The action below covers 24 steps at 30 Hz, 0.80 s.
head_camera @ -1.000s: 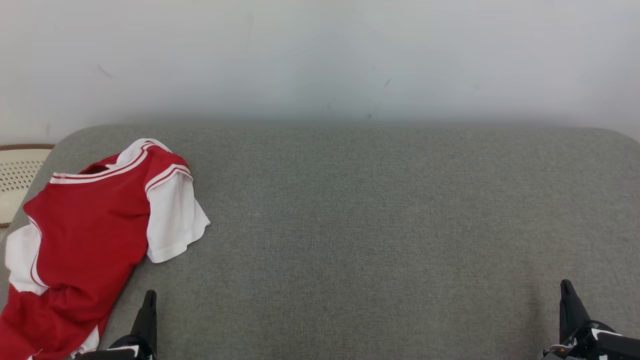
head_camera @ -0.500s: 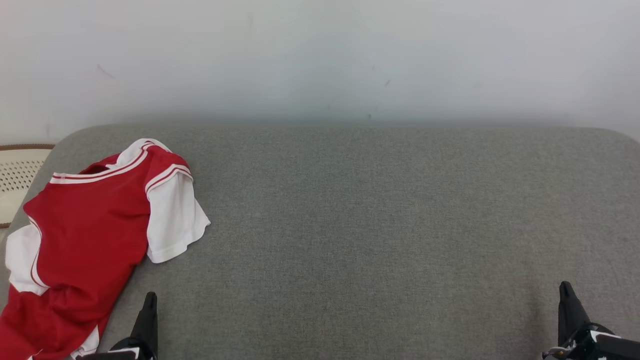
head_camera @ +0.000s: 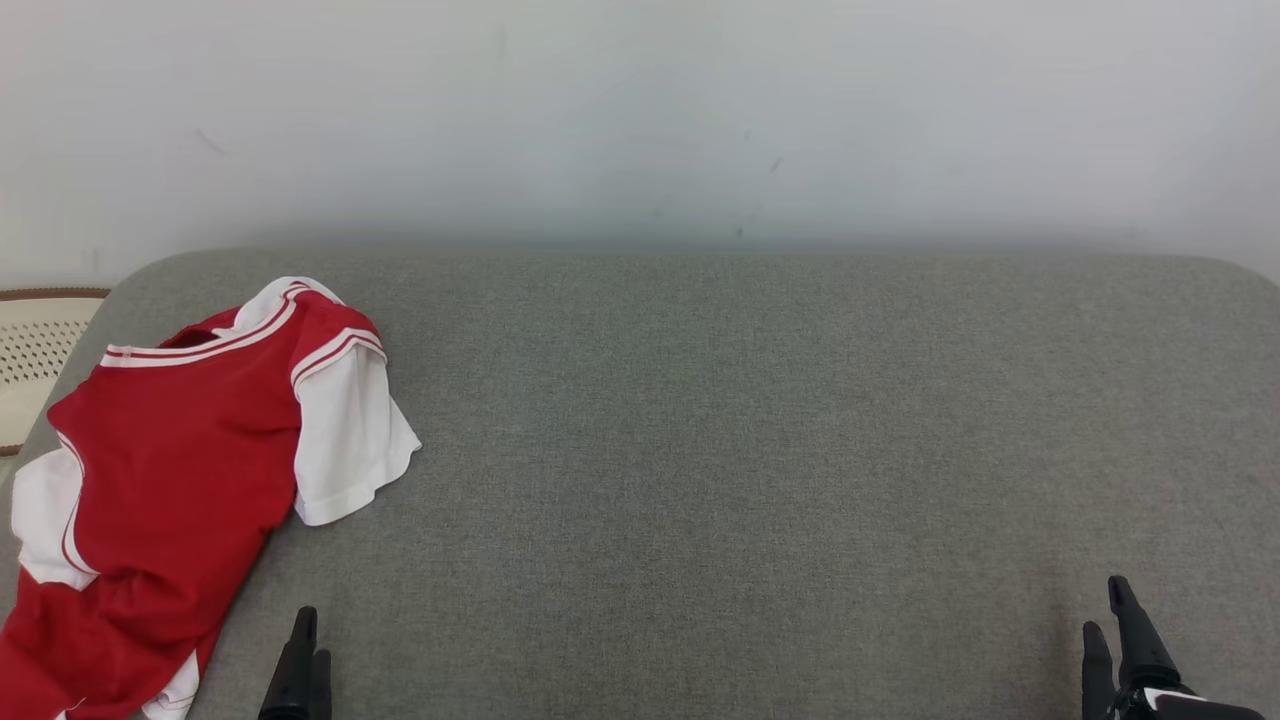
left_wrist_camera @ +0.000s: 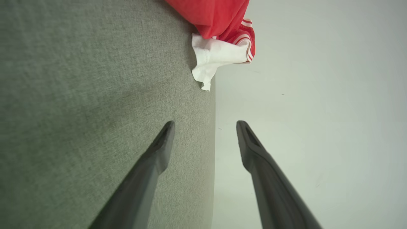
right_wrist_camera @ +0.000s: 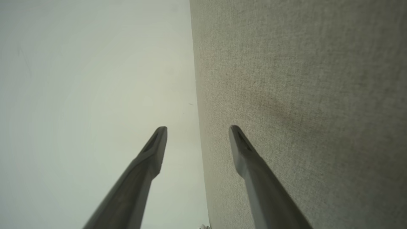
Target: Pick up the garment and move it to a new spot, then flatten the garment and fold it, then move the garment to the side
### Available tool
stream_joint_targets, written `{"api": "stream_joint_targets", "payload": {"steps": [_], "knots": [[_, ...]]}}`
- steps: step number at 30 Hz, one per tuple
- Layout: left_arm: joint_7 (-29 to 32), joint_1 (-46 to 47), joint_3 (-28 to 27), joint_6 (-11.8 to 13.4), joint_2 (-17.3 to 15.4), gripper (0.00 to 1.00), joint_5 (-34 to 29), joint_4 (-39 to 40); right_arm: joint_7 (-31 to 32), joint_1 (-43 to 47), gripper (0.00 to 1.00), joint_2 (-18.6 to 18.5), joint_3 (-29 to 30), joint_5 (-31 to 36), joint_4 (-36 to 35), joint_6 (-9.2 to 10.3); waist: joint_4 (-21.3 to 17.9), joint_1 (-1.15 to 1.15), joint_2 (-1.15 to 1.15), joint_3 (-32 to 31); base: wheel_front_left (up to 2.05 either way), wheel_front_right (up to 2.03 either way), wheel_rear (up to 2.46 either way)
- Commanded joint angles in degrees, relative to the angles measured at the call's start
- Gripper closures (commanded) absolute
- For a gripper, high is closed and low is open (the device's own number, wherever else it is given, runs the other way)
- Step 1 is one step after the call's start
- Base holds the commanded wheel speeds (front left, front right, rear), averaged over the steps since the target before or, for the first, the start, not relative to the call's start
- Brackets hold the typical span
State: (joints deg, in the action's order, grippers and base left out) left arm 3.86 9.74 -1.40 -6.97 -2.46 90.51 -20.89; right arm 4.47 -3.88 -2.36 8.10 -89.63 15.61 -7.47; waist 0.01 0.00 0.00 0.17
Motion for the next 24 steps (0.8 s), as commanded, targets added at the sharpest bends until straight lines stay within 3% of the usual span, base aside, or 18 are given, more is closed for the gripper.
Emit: {"api": "stream_joint_targets", "payload": {"steps": [1,15,24], "knots": [[-0.73,0.29,0.2,0.24,-0.26,0.0,-1.59,1.77,-0.7,-0.22,0.0,-0.42,-0.83,1.35,-1.46,0.0,0.01,0.0,0.0,0.0,0.0,0.0,0.0],[-4.24,-1.01,3.48,4.38,-0.31,0.0,-17.54,7.22,-4.31,0.65,0.0,-0.43,-3.83,15.06,-3.96,-0.01,0.02,0.0,0.0,-0.06,0.0,0.0,0.0],[-6.42,-2.06,5.43,7.39,-0.35,0.0,-30.38,9.55,-6.6,1.19,0.0,-0.47,-5.83,28.42,-5.9,-0.01,0.01,0.0,0.0,-0.17,0.0,0.0,0.0]]}}
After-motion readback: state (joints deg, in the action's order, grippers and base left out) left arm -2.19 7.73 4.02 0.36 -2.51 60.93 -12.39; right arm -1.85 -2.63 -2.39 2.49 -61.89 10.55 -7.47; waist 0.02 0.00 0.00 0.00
